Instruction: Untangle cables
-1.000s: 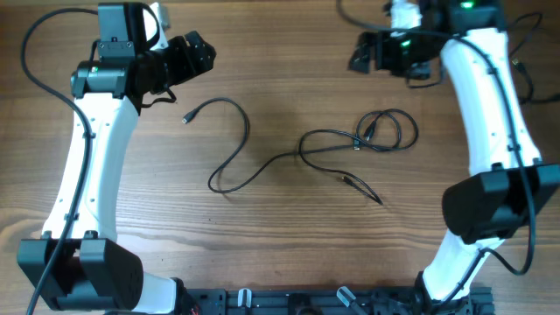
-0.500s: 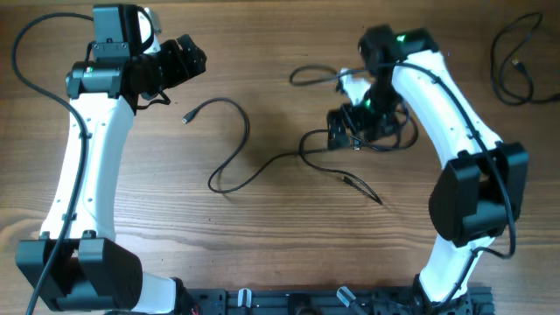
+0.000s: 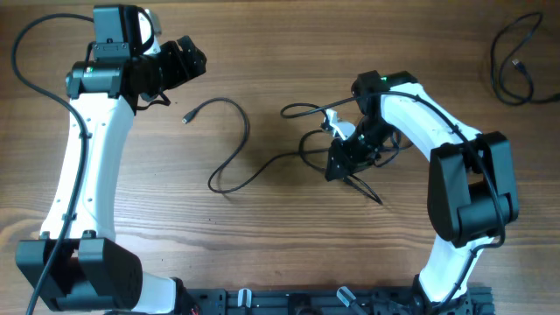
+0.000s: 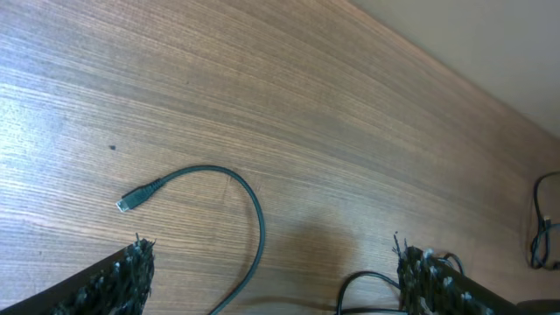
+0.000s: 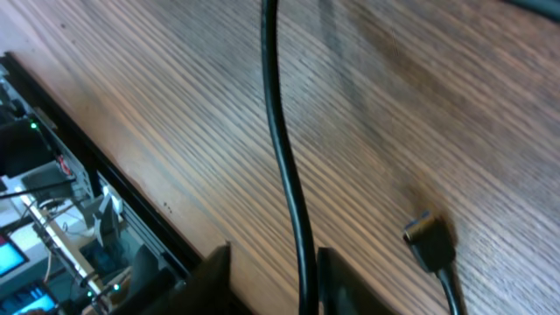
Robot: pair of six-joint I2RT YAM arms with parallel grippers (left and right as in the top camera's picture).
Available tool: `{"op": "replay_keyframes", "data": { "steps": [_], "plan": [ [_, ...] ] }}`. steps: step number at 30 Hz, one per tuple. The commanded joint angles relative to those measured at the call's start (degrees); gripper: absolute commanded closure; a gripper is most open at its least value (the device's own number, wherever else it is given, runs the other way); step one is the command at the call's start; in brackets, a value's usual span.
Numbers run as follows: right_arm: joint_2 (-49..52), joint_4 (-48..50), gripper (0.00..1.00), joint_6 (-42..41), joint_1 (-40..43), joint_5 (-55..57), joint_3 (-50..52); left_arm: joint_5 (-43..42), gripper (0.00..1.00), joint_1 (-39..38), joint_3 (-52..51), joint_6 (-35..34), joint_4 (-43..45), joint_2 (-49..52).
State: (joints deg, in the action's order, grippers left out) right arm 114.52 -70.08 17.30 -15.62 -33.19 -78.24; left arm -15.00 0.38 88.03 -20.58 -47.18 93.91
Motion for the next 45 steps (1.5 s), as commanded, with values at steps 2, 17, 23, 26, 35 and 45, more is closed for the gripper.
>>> {"op": "replay_keyframes", "data": {
  "steps": [2, 17, 23, 26, 35, 45],
  "plan": [
    [0.8, 1.9, 0.92, -4.0, -0.2, -3.0, -0.8, 0.3, 0.09, 0.3, 0.1, 0.9, -0.5, -1.2],
    [-1.3, -4.6, 0.95, -16.8, -0.2, -2.3, -51.9, 0.3, 0.09, 0.2, 0.1, 0.9, -0.7, -1.2],
    [-3.8, -2.6, 0.96, -24.1, -0.1, 2.3, -60.1, 0.3, 0.08, 0.2, 0.1, 0.9, -0.7, -1.1],
    [-5.3, -0.3, 0.95, -31.9, -0.1, 12.1, -60.7, 0.3, 0.08, 0.2, 0.1, 0.9, -0.7, -1.0],
    [-4.0, -1.0, 0.96, -42.9, -0.1, 31.8, -58.0, -0.1, 0.08, -0.3, 0.1, 0.9, -0.7, -0.9],
    [-0.6, -14.1, 0.96, -42.2, 0.6, 27.9, -57.0, -0.1, 0.08, -2.5, 0.0, 0.9, -0.7, 0.2]
  ]
}}
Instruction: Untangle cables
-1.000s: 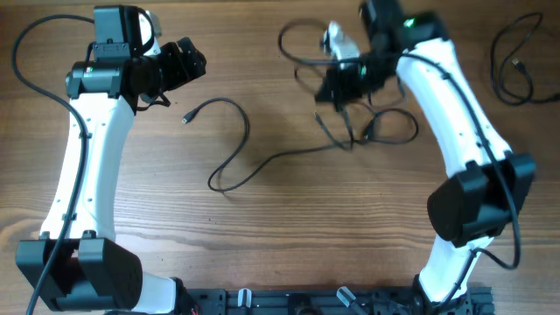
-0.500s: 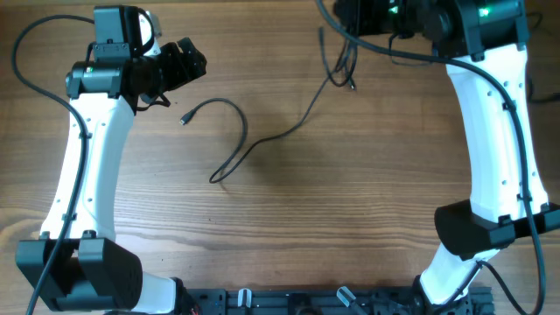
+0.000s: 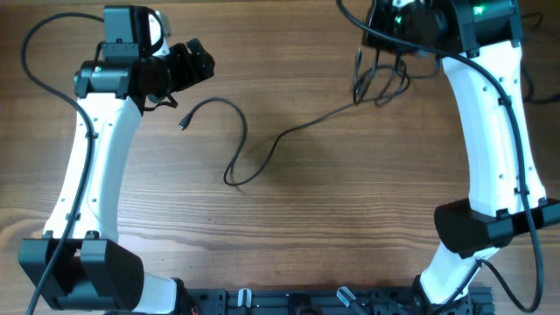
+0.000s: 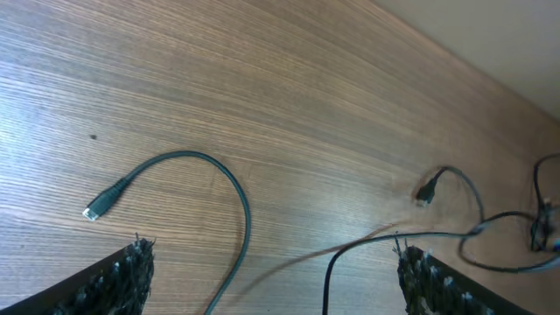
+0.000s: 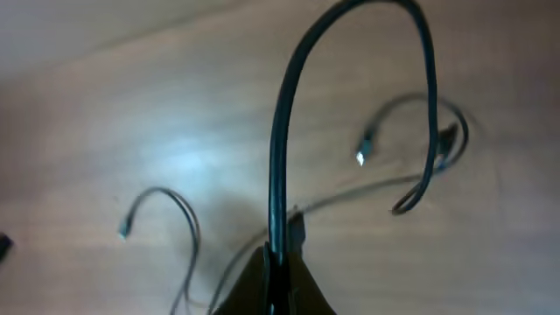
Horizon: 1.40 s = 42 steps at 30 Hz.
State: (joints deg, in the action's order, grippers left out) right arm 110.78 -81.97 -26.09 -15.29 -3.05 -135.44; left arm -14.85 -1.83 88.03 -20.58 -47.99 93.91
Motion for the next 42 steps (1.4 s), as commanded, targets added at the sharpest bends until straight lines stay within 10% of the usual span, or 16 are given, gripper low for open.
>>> {"op": "replay_keyframes", "data": {
  "steps": [1, 11, 16, 29, 42],
  "plan": [
    [3.9, -2.8, 0.96, 1.0, 0.2, -2.2, 0.2, -0.3, 0.08, -0.3, 0.0, 0.9, 0.1, 0.3],
    [15.6, 5.1, 0.93, 0.8, 0.4, -4.1, 0.2, -0.3, 0.08, -0.3, 0.0, 0.9, -0.3, 1.4],
    [17.7, 7.7, 0.0, 5.3, 0.7, -3.6, 0.1, -0.3, 0.08, -0.3, 0.0, 0.9, -0.3, 1.4],
    [14.7, -9.4, 0.11, 7.3, 5.5, 0.9, 6.8, -0.2, 0.07, -0.3, 0.0, 0.9, -0.3, 1.6],
    [14.7, 26.0, 0.21, 29.0, 4.8, -6.0, 33.1, -0.3, 0.06, -0.3, 0.0, 0.9, -0.3, 1.6]
  ]
}}
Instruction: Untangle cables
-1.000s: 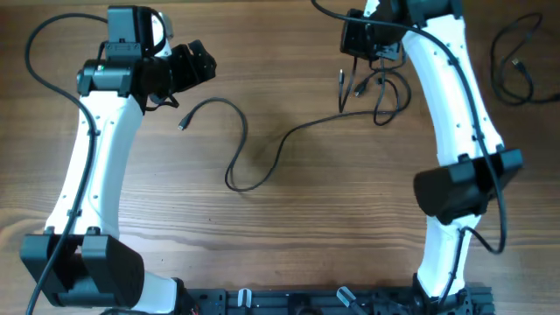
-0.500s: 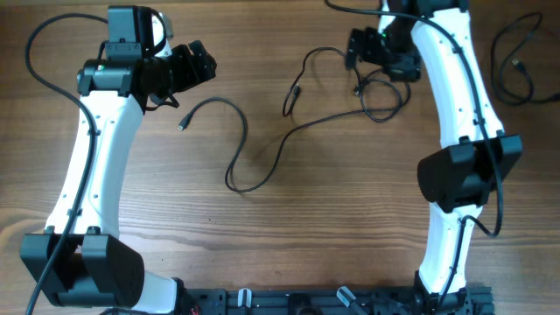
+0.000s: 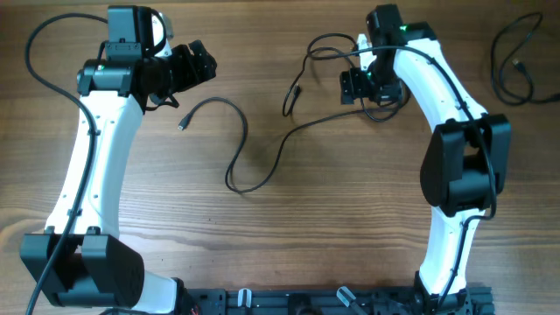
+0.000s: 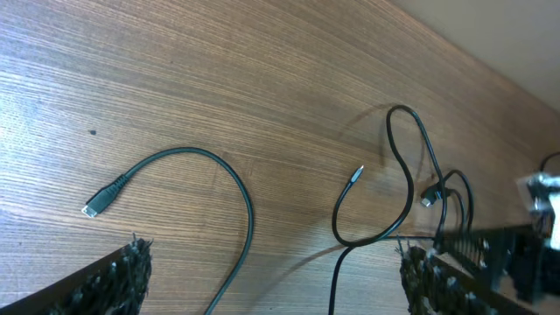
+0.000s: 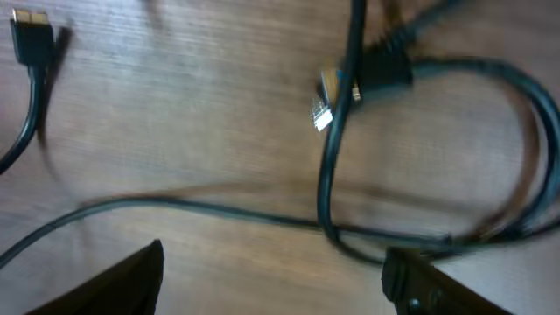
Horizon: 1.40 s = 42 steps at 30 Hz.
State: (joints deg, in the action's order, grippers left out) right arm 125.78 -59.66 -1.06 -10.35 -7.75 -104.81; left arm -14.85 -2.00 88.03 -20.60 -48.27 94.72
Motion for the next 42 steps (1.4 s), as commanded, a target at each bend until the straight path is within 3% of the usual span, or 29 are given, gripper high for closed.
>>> {"op": "replay_keyframes", "data": {
  "steps": [1, 6, 10, 13, 15, 20, 22, 28, 35, 39, 42],
  "plan": [
    [-0.3, 5.1, 0.23, 4.0, -0.2, -1.3, 3.2, -0.2, 0.05, -0.1, 0.0, 0.9, -0.1, 0.8],
    [-0.3, 6.5, 0.38, 3.4, -0.2, -1.9, 5.3, -0.2, 0.03, -0.1, 0.0, 0.9, -0.2, 0.8],
    [-0.3, 10.6, 0.59, 1.1, -0.2, -3.3, 8.8, 0.2, 0.02, -0.1, 0.0, 0.9, -0.2, 0.8],
    [-0.3, 10.7, 0.84, -2.1, -0.2, -3.3, 9.8, 0.2, 0.02, -0.1, 0.0, 0.9, -0.5, 0.8],
    [-1.2, 9.6, 0.94, -5.3, -0.2, -3.3, 9.4, 0.2, 0.03, -0.1, 0.0, 0.9, -0.6, 0.8],
    [-6.9, 4.6, 0.96, -11.5, -0.2, -3.0, 6.3, 0.2, 0.02, -0.1, 0.0, 0.9, -0.5, 0.8],
    [-10.9, -2.1, 0.96, -17.3, -0.2, -3.0, 4.1, 0.2, 0.02, -0.1, 0.0, 0.9, -0.6, 0.8],
    [-11.0, -17.0, 0.96, -18.4, -0.2, -3.2, 2.5, 0.2, 0.02, -0.1, 0.0, 0.9, -0.7, 0.8],
    [-11.0, -25.6, 0.96, -6.5, -0.2, -14.5, 1.4, 0.2, 0.02, -0.1, 0.0, 0.9, -0.7, 0.8],
    [-11.0, -24.8, 0.96, 1.7, -0.2, -28.3, 0.6, 0.2, 0.02, -0.1, 0.0, 0.9, -1.1, 0.8],
    [-11.0, -21.1, 0.96, 2.3, 0.1, -39.7, 0.6, 0.2, 0.02, -0.1, 0.0, 0.9, -2.0, 0.8]
  ]
}}
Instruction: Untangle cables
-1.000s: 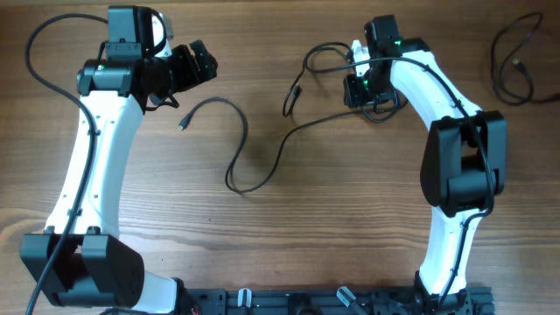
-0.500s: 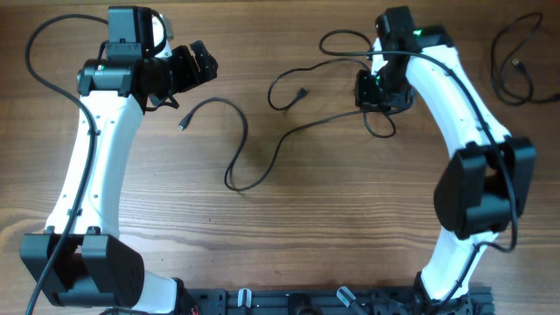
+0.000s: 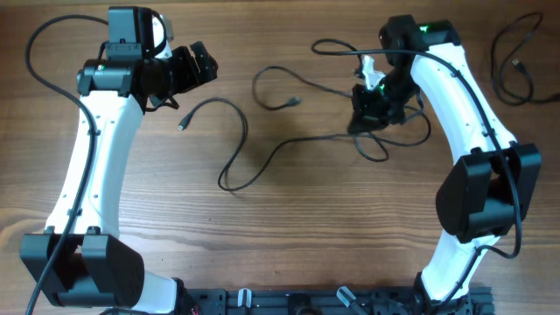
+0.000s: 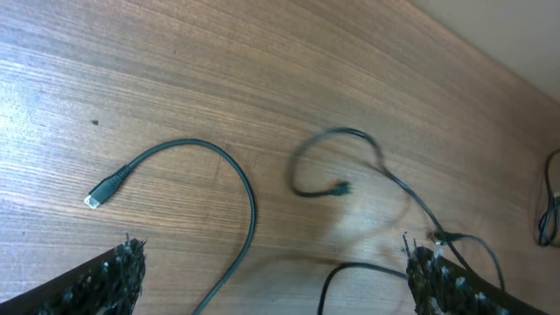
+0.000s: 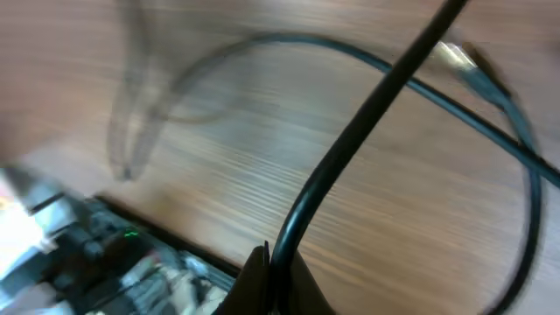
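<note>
A long dark cable (image 3: 262, 166) runs from its plug (image 3: 182, 124) through a low loop to the tangle (image 3: 389, 136) at the right. A thinner cable (image 3: 267, 83) loops off the tangle to the left, and its end (image 4: 339, 186) lies loose on the wood. My right gripper (image 3: 366, 112) sits over the tangle, shut on a black cable (image 5: 367, 122) that rises between its jaws (image 5: 278, 262). Far off at the upper left, my left gripper (image 3: 199, 63) stands open (image 4: 280, 284), holding nothing, above the long cable's plug end (image 4: 98, 199).
A separate coiled black cable (image 3: 514, 61) lies at the far right corner of the wooden table (image 3: 289, 236). Another cable strand (image 3: 337, 45) arcs along the far edge near the right arm. The rig's black rail (image 3: 332, 302) runs along the near edge.
My right gripper was open over the tangle; now it is shut on a black cable, slightly nearer. The thin cable's loop lies further left. The left arm has not moved.
At first my right gripper was round a cable in the tangle at mid-table. Then it held the tangle raised at the far edge, the long cable trailing. After that it stood open above the tangle lying at the far right. Now it grips a cable again.
</note>
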Robot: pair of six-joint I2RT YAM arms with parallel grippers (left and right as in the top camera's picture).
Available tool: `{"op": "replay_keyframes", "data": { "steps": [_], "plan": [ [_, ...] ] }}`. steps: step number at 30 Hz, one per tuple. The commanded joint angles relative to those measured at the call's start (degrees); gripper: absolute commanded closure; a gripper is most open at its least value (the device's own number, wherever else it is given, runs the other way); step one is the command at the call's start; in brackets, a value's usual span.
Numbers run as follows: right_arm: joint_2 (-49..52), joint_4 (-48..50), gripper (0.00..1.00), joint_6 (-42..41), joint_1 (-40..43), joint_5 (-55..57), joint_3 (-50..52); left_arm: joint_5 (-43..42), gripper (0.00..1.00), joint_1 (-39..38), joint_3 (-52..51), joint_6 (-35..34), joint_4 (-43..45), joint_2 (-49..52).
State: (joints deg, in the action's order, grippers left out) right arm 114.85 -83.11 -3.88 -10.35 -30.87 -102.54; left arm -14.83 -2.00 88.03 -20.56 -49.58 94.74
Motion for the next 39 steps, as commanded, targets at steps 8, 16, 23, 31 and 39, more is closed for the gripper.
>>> {"op": "replay_keyframes", "data": {
  "steps": [8, 16, 23, 31, 39],
  "plan": [
    [-0.1, 23.2, 0.96, -38.5, 2.9, -32.5, -1.7, 0.2, 0.02, -0.1, 0.0, 0.9, -1.1, 0.7],
    [-0.1, 31.0, 0.96, -76.1, 3.5, -27.6, -1.7, 0.2, 0.02, -0.1, 0.0, 0.9, -1.0, 0.7],
    [-0.1, 30.7, 0.95, -93.6, 3.5, -12.0, -1.6, 0.2, 0.02, -0.1, 0.0, 0.9, -1.0, 0.7],
    [0.0, 27.0, 0.95, -114.8, 3.5, 18.4, -0.5, 0.2, 0.03, -0.1, 0.0, 0.9, -1.1, 0.7],
    [0.1, 24.0, 0.96, -114.8, 3.5, 27.1, -0.1, 0.2, 0.03, -0.1, 0.0, 0.9, -1.1, 0.7]
  ]
}}
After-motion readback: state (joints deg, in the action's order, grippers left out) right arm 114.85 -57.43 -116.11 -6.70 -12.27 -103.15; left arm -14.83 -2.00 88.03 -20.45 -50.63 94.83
